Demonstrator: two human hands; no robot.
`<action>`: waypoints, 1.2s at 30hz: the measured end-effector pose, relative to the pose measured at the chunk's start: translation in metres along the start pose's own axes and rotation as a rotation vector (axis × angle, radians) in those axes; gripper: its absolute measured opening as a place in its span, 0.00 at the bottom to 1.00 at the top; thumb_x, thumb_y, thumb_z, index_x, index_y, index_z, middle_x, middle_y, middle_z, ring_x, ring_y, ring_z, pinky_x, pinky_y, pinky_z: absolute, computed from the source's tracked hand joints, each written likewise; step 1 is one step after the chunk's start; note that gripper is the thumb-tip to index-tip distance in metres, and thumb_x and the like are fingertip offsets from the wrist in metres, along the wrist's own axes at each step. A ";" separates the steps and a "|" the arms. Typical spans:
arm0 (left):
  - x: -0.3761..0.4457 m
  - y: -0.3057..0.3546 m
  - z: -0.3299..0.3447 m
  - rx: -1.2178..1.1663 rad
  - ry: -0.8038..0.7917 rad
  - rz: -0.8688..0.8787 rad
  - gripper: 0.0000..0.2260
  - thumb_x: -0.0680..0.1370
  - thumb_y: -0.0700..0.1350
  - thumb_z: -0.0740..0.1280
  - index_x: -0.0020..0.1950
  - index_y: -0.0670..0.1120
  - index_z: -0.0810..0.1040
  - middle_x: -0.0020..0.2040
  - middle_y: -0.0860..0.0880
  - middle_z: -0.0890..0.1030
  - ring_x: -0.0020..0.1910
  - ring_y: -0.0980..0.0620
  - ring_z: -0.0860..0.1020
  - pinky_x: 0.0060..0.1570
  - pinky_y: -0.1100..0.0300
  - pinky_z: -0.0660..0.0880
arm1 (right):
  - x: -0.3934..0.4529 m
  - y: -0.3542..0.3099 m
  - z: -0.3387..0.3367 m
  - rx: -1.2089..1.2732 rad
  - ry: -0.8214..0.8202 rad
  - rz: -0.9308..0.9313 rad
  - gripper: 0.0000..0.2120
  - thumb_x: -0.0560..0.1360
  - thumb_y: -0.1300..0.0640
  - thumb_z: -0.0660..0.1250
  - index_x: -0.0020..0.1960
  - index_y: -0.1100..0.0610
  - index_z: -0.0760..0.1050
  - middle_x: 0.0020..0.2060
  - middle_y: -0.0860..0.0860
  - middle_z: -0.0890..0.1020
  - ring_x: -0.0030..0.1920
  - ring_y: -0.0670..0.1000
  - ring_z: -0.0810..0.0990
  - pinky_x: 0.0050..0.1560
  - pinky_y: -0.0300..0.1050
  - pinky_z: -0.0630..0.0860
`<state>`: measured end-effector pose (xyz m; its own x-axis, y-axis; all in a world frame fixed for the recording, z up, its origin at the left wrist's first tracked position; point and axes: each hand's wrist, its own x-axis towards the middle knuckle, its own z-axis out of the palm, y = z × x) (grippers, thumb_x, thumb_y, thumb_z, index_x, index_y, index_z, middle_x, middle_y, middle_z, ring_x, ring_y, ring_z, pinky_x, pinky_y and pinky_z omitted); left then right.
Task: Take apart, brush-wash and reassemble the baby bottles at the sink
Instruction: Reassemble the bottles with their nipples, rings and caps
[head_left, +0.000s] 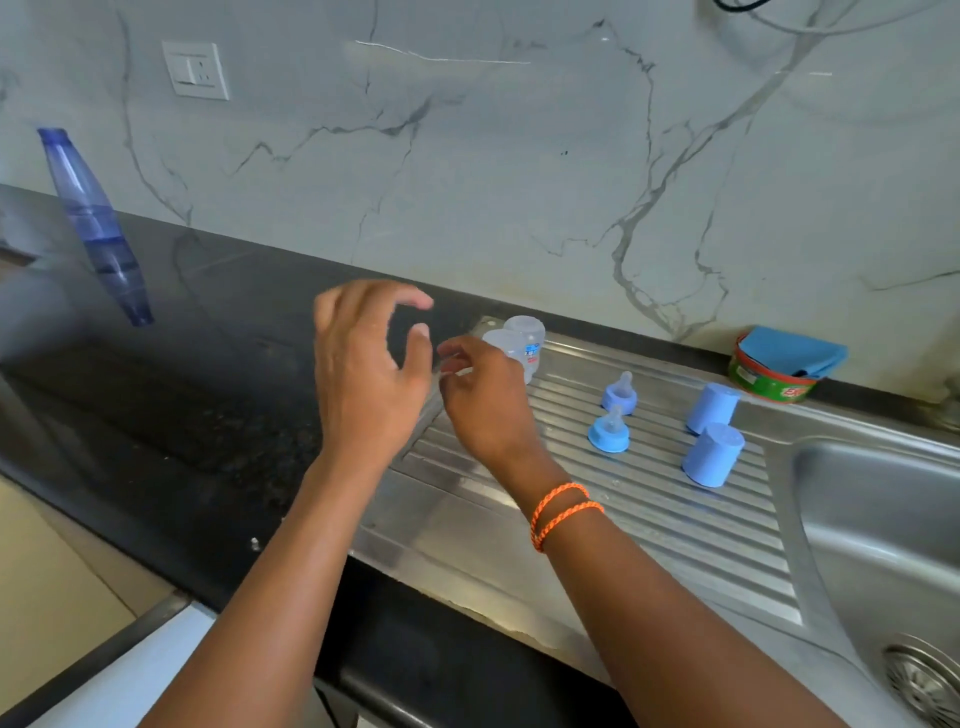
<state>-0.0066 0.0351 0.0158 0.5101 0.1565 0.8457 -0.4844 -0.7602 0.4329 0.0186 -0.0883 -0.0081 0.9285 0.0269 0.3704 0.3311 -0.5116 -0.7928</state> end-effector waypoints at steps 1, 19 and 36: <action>0.002 0.005 0.011 -0.033 -0.042 -0.008 0.09 0.78 0.40 0.69 0.55 0.51 0.82 0.53 0.58 0.81 0.61 0.51 0.72 0.57 0.60 0.70 | 0.000 0.004 -0.011 -0.005 0.030 0.000 0.15 0.78 0.66 0.65 0.61 0.58 0.83 0.52 0.52 0.86 0.53 0.50 0.83 0.54 0.44 0.79; -0.019 0.024 0.101 0.206 -0.450 -0.235 0.23 0.80 0.46 0.71 0.73 0.58 0.72 0.65 0.46 0.73 0.57 0.43 0.77 0.43 0.52 0.73 | -0.037 0.086 -0.117 -0.882 -0.090 0.089 0.15 0.80 0.65 0.66 0.64 0.54 0.80 0.62 0.56 0.79 0.59 0.59 0.81 0.52 0.53 0.79; -0.023 0.086 0.108 -0.974 -0.842 -0.782 0.15 0.83 0.57 0.67 0.60 0.47 0.77 0.50 0.43 0.76 0.32 0.53 0.71 0.31 0.59 0.67 | -0.100 0.080 -0.219 0.031 0.242 0.008 0.15 0.77 0.57 0.78 0.61 0.47 0.82 0.57 0.45 0.82 0.44 0.47 0.87 0.48 0.41 0.83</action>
<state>0.0171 -0.1020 -0.0002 0.9390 -0.3420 0.0353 -0.0014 0.0987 0.9951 -0.0843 -0.3196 -0.0023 0.8650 -0.1854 0.4662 0.3324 -0.4841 -0.8094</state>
